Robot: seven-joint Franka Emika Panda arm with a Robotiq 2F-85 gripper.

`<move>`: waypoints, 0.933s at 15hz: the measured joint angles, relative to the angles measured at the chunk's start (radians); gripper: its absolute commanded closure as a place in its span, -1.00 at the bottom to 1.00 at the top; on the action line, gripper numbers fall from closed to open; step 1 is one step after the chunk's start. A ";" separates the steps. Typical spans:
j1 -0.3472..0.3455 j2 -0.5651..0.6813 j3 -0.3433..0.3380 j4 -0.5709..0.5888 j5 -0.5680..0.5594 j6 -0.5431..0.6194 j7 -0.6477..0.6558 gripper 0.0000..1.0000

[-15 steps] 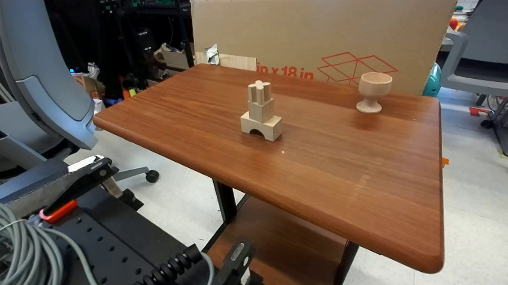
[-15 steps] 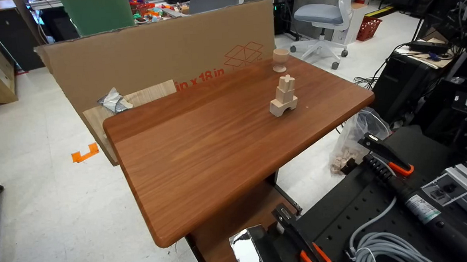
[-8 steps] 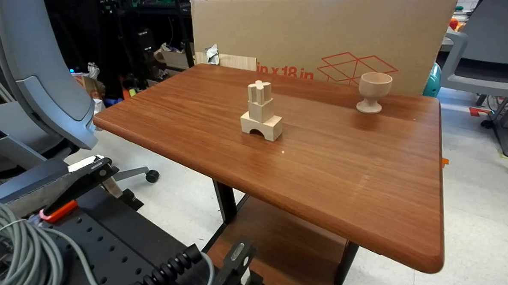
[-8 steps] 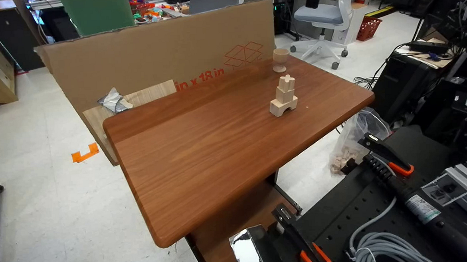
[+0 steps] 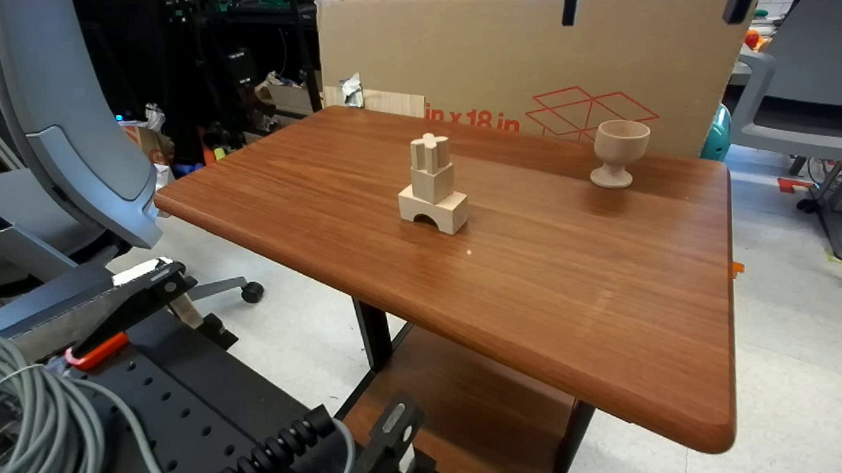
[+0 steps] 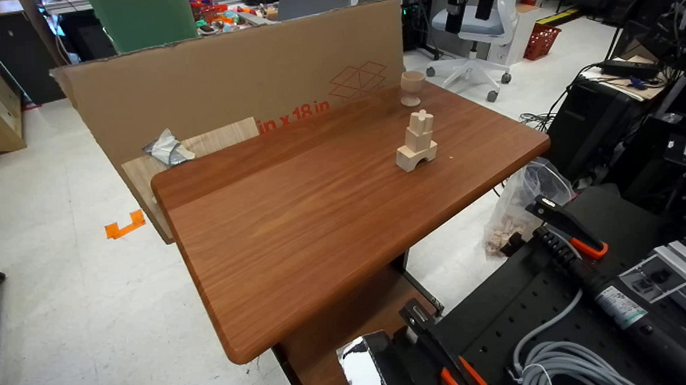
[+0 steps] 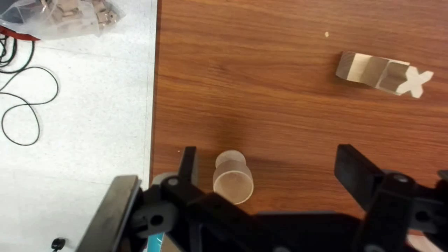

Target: Put the wooden cups on the wooden blocks

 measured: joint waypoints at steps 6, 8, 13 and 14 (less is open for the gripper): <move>-0.047 0.111 0.028 0.102 0.000 0.000 0.005 -1.00; -0.053 0.144 0.037 0.133 0.000 0.000 0.010 -1.00; -0.054 0.234 0.046 0.199 -0.001 0.001 0.024 -1.00; -0.055 0.252 0.048 0.213 -0.001 0.001 0.026 -1.00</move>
